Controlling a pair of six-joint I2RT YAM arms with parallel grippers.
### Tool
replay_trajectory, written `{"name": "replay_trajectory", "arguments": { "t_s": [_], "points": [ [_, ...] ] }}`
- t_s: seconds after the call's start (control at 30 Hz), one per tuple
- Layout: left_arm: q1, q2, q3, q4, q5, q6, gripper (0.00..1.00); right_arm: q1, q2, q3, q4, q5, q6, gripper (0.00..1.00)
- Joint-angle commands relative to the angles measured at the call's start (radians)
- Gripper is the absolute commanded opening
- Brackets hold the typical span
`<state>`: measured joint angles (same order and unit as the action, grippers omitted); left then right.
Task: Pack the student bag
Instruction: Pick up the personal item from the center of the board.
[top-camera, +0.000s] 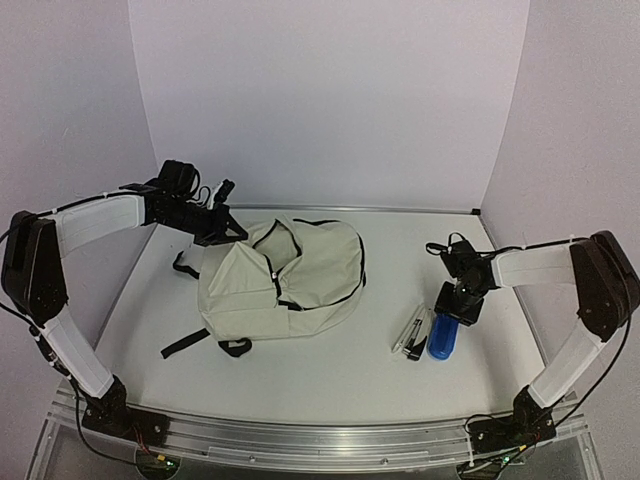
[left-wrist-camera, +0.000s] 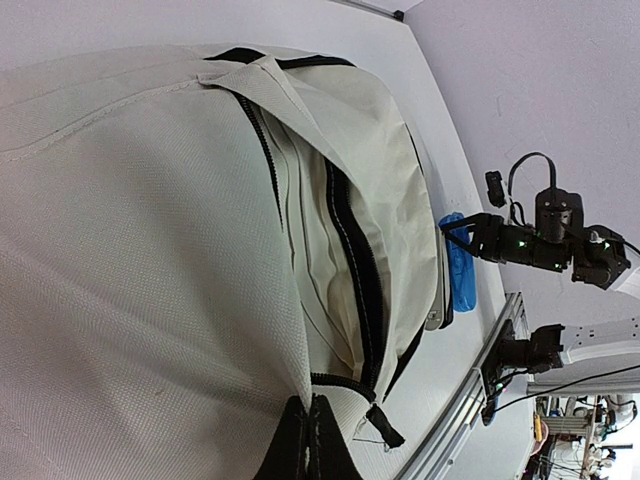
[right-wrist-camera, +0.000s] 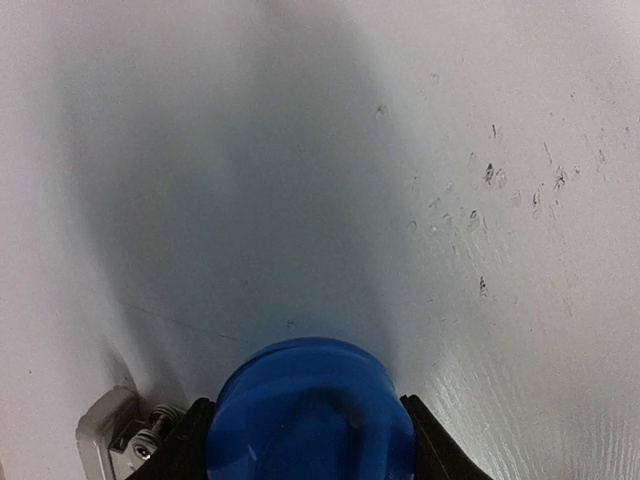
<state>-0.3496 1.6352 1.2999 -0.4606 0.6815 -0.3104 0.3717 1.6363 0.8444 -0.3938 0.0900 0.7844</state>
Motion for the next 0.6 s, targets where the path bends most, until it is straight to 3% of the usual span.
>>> {"name": "replay_trajectory", "arguments": {
  "t_s": [0.0, 0.13, 0.37, 0.57],
  "points": [
    [0.0, -0.073, 0.007, 0.066, 0.08, 0.018, 0.0, 0.004, -0.013, 0.017, 0.007, 0.03, -0.006, 0.4],
    [0.0, -0.076, 0.004, 0.074, 0.099, 0.019, 0.0, 0.003, -0.088, 0.041, -0.018, 0.027, -0.025, 0.33],
    [0.0, -0.075, -0.005, 0.104, 0.168, 0.007, 0.0, 0.04, -0.257, 0.17, -0.051, -0.024, -0.083, 0.31],
    [0.0, -0.075, -0.008, 0.115, 0.187, -0.001, 0.0, 0.209, -0.194, 0.412, -0.062, 0.015, -0.073, 0.29]
  ]
}}
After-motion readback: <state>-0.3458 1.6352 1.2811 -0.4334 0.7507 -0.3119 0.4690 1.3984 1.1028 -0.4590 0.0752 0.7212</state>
